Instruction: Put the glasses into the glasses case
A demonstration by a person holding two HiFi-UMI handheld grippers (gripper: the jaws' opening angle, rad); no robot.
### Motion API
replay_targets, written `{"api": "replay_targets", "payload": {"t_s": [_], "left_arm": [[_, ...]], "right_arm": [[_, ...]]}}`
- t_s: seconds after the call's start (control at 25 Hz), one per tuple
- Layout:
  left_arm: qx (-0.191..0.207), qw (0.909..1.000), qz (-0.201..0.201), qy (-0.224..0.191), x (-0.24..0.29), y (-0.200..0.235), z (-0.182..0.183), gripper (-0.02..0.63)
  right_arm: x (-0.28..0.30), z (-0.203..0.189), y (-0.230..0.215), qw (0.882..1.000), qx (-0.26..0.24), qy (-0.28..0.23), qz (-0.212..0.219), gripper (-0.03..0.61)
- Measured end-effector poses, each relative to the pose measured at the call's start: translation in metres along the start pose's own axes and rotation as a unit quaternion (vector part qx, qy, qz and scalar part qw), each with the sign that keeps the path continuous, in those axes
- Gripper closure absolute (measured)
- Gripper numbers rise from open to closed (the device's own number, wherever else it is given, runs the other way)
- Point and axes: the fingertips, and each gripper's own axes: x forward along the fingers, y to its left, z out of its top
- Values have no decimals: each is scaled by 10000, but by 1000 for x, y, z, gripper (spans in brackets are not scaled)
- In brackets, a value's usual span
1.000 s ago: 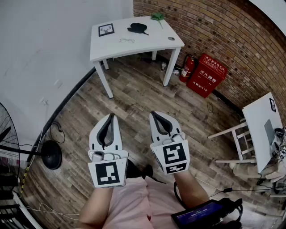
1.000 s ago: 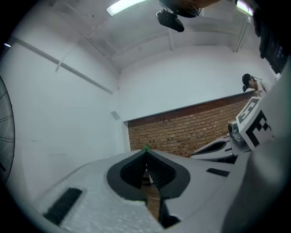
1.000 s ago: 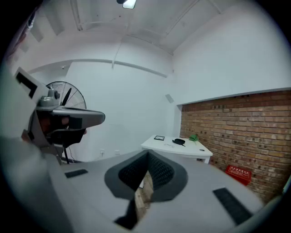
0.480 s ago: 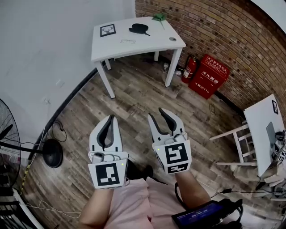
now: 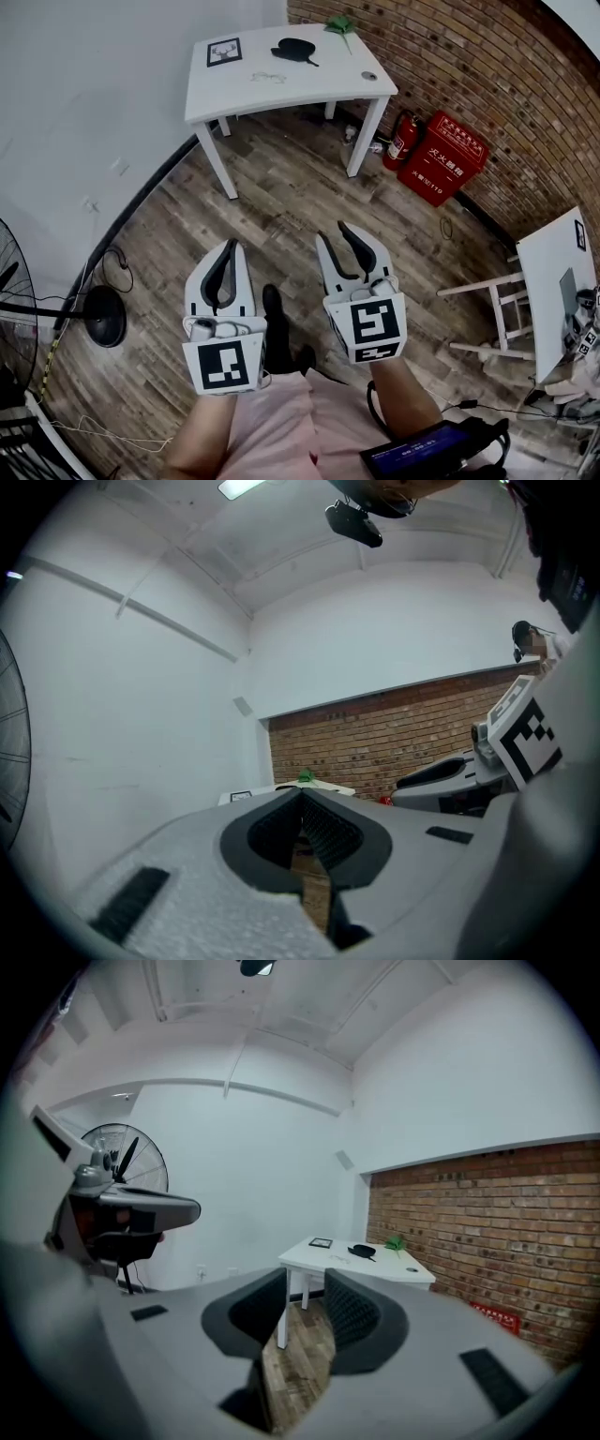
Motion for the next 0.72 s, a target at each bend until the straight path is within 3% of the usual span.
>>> {"api": "replay_targets", "payload": {"t_s": [0.32, 0.72], "left_arm": [[-69, 9995, -218, 203, 107, 38, -23, 609], [-90, 9989, -456, -69, 223, 106, -1, 609]], "right_arm": [[103, -8, -33, 9996, 59, 262, -30, 446], [217, 39, -66, 9992, -118, 89, -383, 459]]}}
